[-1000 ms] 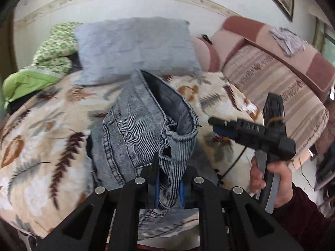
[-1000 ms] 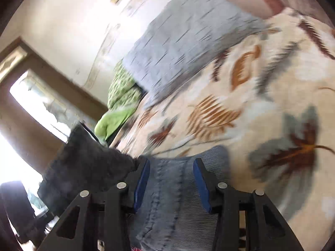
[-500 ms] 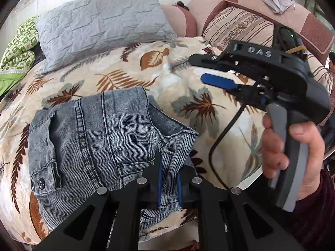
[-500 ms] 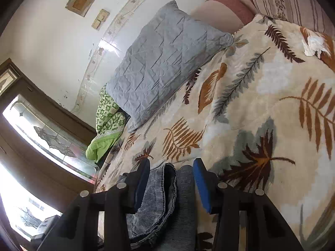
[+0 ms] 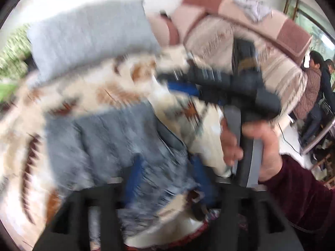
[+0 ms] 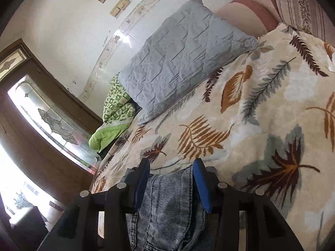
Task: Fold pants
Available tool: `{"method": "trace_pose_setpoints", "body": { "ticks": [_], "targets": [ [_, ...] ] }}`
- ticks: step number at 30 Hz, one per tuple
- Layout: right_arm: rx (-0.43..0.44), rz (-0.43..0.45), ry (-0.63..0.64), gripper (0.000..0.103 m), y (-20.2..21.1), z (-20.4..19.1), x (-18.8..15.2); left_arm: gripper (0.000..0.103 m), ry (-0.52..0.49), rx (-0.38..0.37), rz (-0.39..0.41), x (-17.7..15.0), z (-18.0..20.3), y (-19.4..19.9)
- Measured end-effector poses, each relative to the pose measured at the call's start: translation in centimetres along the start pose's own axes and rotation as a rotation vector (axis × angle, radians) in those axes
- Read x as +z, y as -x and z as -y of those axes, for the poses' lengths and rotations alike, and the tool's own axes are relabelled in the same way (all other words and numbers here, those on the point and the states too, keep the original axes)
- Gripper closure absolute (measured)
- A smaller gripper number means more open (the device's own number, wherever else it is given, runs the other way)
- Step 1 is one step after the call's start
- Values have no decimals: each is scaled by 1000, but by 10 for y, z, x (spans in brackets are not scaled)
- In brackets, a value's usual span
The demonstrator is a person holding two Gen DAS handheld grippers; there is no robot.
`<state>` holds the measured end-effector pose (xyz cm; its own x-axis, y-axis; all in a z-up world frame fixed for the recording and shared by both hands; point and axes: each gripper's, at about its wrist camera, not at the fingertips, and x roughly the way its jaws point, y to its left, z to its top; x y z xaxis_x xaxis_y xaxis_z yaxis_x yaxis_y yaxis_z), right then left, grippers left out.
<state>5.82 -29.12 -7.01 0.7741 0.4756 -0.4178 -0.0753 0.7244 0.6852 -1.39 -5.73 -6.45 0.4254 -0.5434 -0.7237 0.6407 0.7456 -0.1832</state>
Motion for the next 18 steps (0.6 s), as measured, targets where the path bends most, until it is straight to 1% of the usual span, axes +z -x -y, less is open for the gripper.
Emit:
{"method": "trace_pose_setpoints", "body": {
  "ticks": [1, 2, 3, 5, 7, 9, 12, 14, 16, 17, 18],
  "targets": [
    [17, 4, 13, 56, -1, -5, 0, 30, 8, 24, 37, 4, -10, 11],
    [32, 3, 25, 56, -3, -9, 0, 30, 17, 56, 52, 7, -19, 15],
    [44, -2, 35, 56, -6, -13, -1, 30, 27, 105, 51, 10, -29, 15],
    [69, -16, 45, 56, -14, -20, -3, 30, 58, 202, 15, 16, -53, 4],
    [100, -41, 48, 56, -25, -27, -5, 30, 124, 245, -27, 21, -78, -14],
    [106, -62, 58, 56, -35, -31, -7, 30, 177, 258, -75, 20, -99, -37],
    [76, -121, 20, 56, -55, -23, -12, 30, 161, 288, -137, 13, -110, -64],
    [31, -161, -35, 56, -67, -6, -14, 30, 147, 297, -189, 7, -113, -86],
    [-31, -235, -118, 54, -81, 18, -18, 29, 158, 291, -252, -2, -116, -105],
    [-43, -272, -172, 54, -88, 31, -22, 29, 153, 293, -251, -4, -115, -108],
    [-25, -299, -227, 54, -94, 44, -26, 29, 137, 301, -247, -4, -112, -109]
  ]
}}
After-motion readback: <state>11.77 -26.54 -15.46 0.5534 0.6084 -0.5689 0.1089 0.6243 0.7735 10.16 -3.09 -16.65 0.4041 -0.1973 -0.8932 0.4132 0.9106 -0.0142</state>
